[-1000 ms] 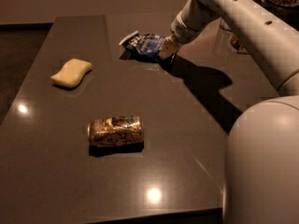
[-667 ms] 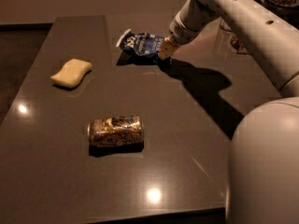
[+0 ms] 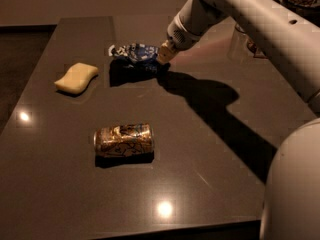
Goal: Move blue chip bag near sponge
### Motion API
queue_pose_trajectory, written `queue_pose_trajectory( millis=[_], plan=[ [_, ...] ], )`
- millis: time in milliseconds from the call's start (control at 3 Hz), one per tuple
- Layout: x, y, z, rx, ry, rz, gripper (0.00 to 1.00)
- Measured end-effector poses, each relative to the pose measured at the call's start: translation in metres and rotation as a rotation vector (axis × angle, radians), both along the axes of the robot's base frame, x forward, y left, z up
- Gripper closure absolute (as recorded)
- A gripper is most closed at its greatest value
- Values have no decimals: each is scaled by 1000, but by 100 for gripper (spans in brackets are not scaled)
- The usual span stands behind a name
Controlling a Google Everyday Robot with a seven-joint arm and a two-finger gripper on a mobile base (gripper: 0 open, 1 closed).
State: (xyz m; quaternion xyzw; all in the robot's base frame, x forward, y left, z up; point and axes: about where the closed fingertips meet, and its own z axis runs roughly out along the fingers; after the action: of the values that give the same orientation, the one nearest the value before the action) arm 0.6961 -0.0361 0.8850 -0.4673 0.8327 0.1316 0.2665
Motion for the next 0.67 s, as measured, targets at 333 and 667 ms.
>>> queue_pose_trajectory(
  millis=[333, 667],
  plan=[
    [-25, 36, 8, 31, -2, 102, 100],
    [-44, 67, 12, 46, -2, 187, 82]
  ],
)
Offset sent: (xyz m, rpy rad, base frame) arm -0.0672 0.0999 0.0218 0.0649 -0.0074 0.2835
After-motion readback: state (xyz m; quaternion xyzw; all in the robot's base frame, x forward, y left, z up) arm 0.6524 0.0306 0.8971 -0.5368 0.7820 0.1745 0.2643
